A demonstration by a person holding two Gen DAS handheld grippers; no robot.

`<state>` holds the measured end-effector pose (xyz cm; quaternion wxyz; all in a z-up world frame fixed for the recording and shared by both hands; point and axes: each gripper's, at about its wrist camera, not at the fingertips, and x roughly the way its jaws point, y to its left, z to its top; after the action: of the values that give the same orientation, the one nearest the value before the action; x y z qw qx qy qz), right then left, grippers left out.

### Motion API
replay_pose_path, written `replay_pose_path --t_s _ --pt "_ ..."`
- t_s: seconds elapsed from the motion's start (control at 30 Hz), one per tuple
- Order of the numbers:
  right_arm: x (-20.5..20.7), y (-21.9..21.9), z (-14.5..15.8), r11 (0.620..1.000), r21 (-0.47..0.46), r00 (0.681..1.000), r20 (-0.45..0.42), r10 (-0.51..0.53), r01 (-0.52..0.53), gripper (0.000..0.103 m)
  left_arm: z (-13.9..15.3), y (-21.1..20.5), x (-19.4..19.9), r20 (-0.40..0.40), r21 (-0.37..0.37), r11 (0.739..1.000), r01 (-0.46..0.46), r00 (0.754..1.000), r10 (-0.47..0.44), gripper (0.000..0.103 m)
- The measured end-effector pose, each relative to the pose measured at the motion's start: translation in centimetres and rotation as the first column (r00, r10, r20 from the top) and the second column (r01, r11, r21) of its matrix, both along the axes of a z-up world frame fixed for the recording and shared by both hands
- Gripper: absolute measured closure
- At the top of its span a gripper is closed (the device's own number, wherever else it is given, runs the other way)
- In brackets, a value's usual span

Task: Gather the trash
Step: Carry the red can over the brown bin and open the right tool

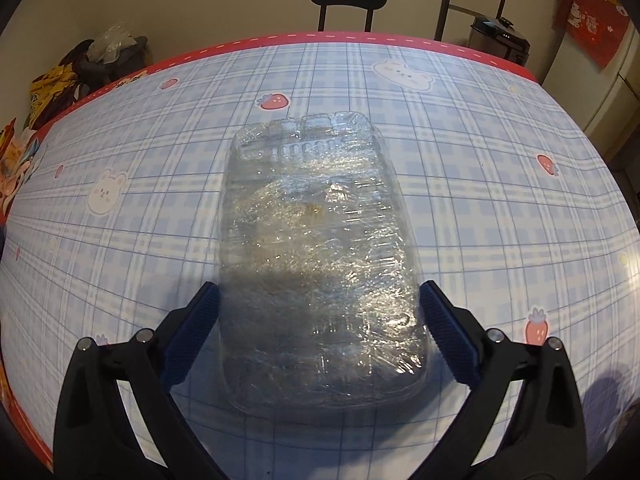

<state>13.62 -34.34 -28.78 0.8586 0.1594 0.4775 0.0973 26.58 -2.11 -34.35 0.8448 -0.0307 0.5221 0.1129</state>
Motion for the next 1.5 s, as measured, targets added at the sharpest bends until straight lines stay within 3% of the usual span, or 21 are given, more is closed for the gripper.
replay_pose_path --t_s 0.3,0.6,0.87,1.17,1.4,1.5 --pt "0.0 0.4 0.9 1.0 0.012 1.0 0.028 0.007 -0.008 0.072 4.4 -0.6 -4.5 0.094 -0.143 0.977 0.156 0.985 -0.144 0.007" --pt "-0.9 -1.6 2.0 0.999 0.025 0.998 0.059 -0.035 0.034 0.072 9.7 -4.1 -8.2 0.185 -0.173 0.941 0.29 0.948 -0.258 0.006" --pt "-2.9 -8.5 2.1 0.987 0.018 0.985 0.062 -0.16 0.159 0.072 13.5 -10.1 -9.2 0.238 -0.158 0.903 0.4 0.903 -0.358 0.006" --pt "-4.2 -20.2 1.4 0.932 -0.045 0.932 0.048 -0.358 0.36 0.072 15.1 -19.7 -9.5 0.255 -0.143 0.844 0.517 0.843 -0.473 0.006" --pt "-1.8 -25.7 0.0 0.921 -0.076 0.924 0.033 -0.38 0.382 0.071 14.7 -27.0 -8.9 0.251 -0.139 0.801 0.583 0.803 -0.541 0.006" --pt "-0.8 -27.0 -0.1 0.923 -0.07 0.925 0.04 -0.377 0.379 0.064 14.5 -29.9 -8.6 0.247 -0.138 0.781 0.61 0.785 -0.569 0.006"
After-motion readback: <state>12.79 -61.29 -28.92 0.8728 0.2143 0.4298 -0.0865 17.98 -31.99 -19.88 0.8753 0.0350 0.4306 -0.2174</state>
